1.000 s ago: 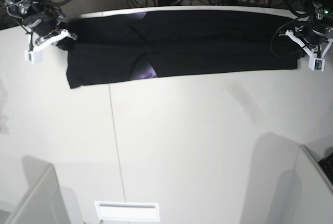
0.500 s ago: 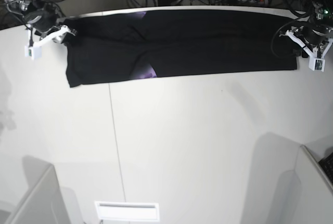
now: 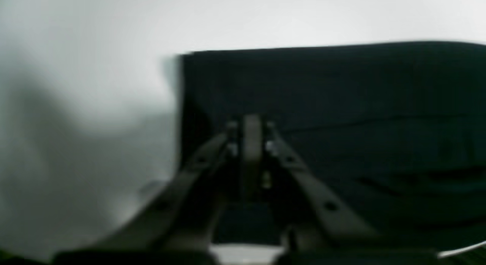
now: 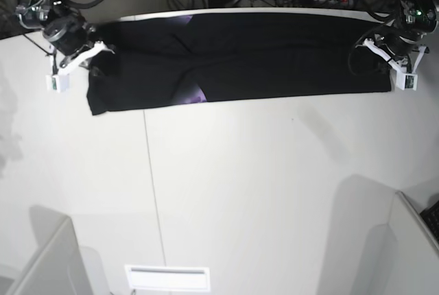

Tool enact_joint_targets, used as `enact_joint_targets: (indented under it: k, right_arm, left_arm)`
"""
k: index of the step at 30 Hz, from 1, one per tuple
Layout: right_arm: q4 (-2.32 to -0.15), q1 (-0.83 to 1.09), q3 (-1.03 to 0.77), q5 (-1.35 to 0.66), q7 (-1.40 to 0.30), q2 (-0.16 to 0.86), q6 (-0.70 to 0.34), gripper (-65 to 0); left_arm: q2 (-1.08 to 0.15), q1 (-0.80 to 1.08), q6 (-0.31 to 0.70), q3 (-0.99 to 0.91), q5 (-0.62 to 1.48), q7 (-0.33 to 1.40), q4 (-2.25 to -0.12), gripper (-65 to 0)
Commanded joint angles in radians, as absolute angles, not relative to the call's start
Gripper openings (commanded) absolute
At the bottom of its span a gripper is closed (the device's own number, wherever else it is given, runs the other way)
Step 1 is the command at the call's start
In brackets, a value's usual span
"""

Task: Fold the T-shirt properly
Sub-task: 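Lower both grippers onto the ends of the folded shirt strip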

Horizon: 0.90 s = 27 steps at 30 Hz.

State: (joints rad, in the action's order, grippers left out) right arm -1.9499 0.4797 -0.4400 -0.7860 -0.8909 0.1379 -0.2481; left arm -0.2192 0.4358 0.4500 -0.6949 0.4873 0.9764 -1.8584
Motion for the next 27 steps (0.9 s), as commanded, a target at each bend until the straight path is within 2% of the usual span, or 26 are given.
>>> enact_joint_targets:
  k: [1, 4, 11, 16, 21, 24, 27]
  right_arm:
    - [-1.936, 0.473, -0.432, -0.792, -0.883, 0.15, -0.246, -65.0]
    - [-1.857, 0.441, -0.4, -0.765, -0.878, 0.151, -0.24, -65.0]
    - [-1.69, 0.318, -0.321, -0.493, -0.874, 0.128, -0.243, -65.0]
    - [-1.563, 0.177, -0.352, -0.389, -0.874, 0.117, -0.243, -65.0]
    - [-1.466, 0.039, -0.352, -0.357, -0.874, 0.119, -0.24, -65.0]
    - [-1.475, -0.005, -0.352, -0.358, -0.875, 0.119, -0.243, -65.0]
    - [-1.58, -0.001, -0.349, -0.363, -0.885, 0.117, -0.246, -65.0]
  left_arm:
    - [-0.234, 0.43, 0.443, -0.704, 0.486, 0.958, -1.85, -65.0]
    - [-0.232, 0.409, 0.443, -0.704, 0.486, 0.957, -1.765, -65.0]
    - [-0.232, 0.335, 0.443, -0.702, 0.473, 0.955, -1.615, -65.0]
    - [-0.226, 0.217, 0.443, -0.621, 0.318, 0.955, -1.532, -65.0]
    - [-0.193, 0.074, 0.443, -0.596, 0.248, 0.958, -1.452, -65.0]
    - [-0.185, 0.022, 0.443, -0.601, 0.232, 0.966, -1.477, -65.0]
    - [-0.185, 0.021, 0.443, -0.602, 0.236, 0.966, -1.558, -65.0]
